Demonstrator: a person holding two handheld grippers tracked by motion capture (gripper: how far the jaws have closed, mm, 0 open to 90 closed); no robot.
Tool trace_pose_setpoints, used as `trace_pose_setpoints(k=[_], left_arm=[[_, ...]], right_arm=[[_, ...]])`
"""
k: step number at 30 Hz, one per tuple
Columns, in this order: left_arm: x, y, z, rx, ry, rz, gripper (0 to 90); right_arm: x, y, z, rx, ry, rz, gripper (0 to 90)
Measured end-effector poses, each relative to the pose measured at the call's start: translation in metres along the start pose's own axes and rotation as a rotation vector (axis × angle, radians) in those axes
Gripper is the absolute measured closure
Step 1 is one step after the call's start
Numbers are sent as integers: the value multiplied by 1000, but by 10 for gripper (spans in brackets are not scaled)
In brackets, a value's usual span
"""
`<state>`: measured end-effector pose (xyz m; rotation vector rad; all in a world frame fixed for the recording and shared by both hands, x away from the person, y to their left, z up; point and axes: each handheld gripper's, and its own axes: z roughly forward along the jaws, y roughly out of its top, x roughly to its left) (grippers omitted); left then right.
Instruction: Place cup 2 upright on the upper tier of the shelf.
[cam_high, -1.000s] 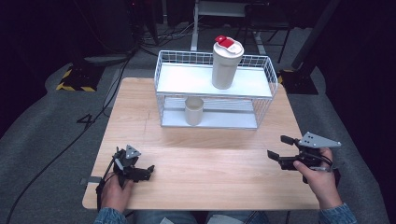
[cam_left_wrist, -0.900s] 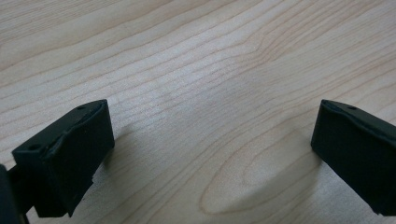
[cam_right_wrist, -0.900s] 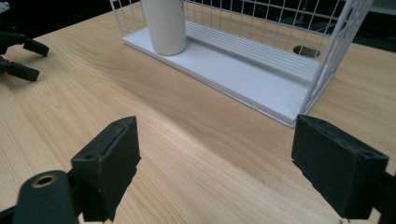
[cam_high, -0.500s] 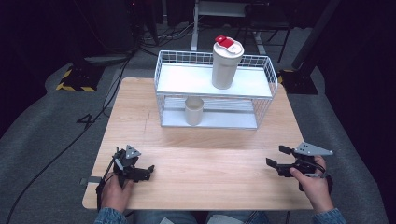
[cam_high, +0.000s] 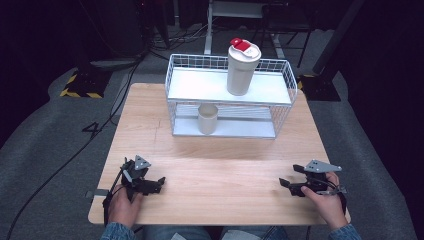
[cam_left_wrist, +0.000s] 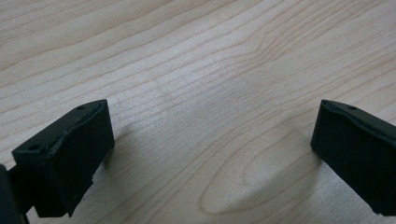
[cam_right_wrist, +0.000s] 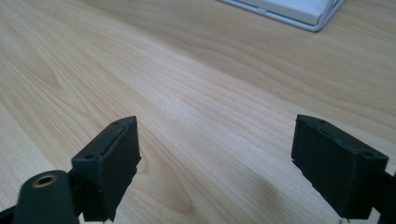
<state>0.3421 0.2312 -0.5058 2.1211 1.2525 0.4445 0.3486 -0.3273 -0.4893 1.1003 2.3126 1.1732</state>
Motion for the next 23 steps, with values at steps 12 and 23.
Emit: trace_pose_setpoints(k=[12, 23], left_arm=[[0, 0, 0, -1, 0, 1, 0], [0, 0, 0, 1, 1, 1, 0]], right_arm=[[4, -9, 13, 83, -26, -28, 153], [4, -9, 15, 102, -118, 18, 67]])
